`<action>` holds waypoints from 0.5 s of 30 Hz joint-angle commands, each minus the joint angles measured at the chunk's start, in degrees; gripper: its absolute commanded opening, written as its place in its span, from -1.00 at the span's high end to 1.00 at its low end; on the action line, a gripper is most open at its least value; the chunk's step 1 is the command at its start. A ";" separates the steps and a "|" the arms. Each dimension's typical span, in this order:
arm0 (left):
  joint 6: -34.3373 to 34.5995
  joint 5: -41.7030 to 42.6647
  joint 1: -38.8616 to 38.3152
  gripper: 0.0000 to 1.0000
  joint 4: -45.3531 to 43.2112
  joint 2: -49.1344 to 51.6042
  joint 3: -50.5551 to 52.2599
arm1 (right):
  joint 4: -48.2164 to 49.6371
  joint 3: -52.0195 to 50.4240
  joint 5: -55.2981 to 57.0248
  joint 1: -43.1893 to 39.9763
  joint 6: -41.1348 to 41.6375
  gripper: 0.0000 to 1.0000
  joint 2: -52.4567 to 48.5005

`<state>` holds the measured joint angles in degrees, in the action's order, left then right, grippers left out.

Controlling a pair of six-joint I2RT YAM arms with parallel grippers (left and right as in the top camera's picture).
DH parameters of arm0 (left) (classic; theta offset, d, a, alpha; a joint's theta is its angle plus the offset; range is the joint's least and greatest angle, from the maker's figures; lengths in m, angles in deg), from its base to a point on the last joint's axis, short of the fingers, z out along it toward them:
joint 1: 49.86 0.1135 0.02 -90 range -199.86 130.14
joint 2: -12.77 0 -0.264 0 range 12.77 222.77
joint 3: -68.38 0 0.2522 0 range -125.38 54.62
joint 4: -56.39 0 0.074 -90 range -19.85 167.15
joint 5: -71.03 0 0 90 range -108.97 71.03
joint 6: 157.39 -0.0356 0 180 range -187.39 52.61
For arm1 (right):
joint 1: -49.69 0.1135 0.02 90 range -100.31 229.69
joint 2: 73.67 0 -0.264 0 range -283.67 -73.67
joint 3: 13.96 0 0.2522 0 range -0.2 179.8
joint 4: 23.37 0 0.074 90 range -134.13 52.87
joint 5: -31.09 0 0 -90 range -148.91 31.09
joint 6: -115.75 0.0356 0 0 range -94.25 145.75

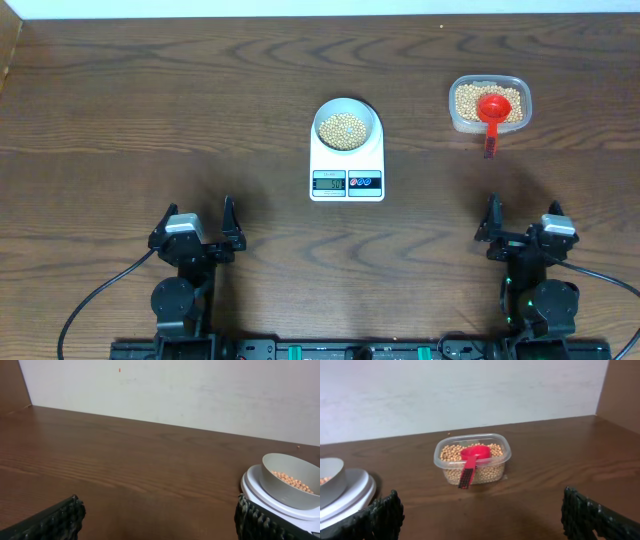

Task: Scoop item into bowl and weigh 50g on scale

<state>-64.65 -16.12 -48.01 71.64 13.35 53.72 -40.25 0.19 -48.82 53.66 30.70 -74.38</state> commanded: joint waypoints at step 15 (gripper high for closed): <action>-0.59 -0.94 0.33 -0.96 2.56 -0.35 0.68 | -1.20 -0.09 -7.69 -1.57 -8.46 -0.98 0.44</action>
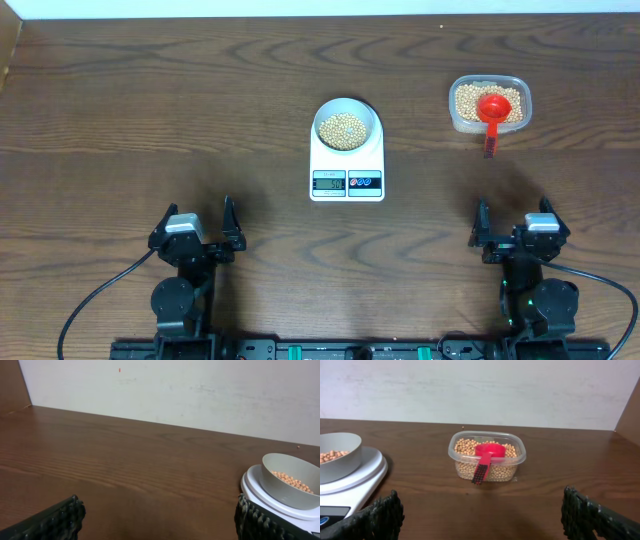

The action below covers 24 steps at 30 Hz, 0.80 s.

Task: Scoop item into bowl and weigh 50g on scale

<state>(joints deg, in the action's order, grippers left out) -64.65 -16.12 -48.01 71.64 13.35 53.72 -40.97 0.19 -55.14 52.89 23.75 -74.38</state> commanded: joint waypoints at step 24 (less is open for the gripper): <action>-0.59 -0.94 0.33 -0.95 2.56 -0.35 0.68 | -0.26 -0.07 -0.72 -0.96 -1.51 -0.99 0.42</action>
